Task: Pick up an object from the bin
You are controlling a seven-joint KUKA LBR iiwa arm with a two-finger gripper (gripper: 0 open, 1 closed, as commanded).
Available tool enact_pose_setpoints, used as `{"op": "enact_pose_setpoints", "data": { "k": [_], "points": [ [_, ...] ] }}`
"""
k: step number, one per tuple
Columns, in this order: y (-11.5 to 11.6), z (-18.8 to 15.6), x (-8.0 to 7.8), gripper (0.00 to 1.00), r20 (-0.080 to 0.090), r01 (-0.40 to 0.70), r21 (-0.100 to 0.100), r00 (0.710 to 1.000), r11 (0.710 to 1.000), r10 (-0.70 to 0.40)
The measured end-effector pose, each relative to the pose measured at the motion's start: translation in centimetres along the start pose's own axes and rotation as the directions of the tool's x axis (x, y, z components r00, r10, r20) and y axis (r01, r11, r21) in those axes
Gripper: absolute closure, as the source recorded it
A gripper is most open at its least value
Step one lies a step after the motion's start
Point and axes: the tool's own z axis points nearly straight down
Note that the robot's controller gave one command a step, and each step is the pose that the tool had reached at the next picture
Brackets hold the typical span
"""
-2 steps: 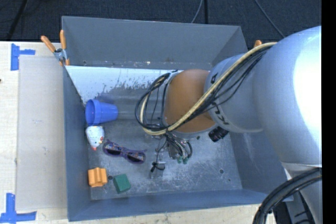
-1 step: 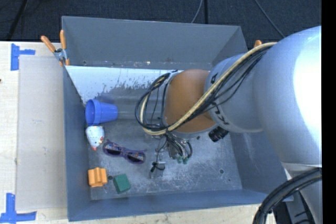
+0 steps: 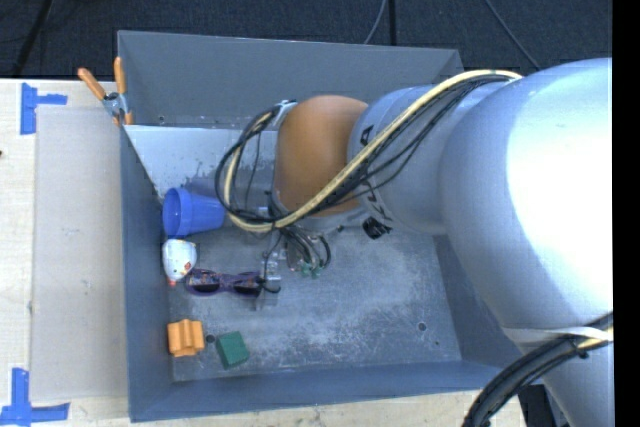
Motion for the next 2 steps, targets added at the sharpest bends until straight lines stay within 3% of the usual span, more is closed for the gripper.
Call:
{"op": "enact_pose_setpoints", "data": {
  "k": [1, 2],
  "points": [
    [1.83, 0.02, -2.31, 1.00, 0.004, 0.005, -0.002, 1.000, 1.000, -0.005],
    [1.61, 0.02, -2.17, 1.00, 0.004, 0.005, -0.002, 1.000, 1.000, -0.005]
  ]
}}
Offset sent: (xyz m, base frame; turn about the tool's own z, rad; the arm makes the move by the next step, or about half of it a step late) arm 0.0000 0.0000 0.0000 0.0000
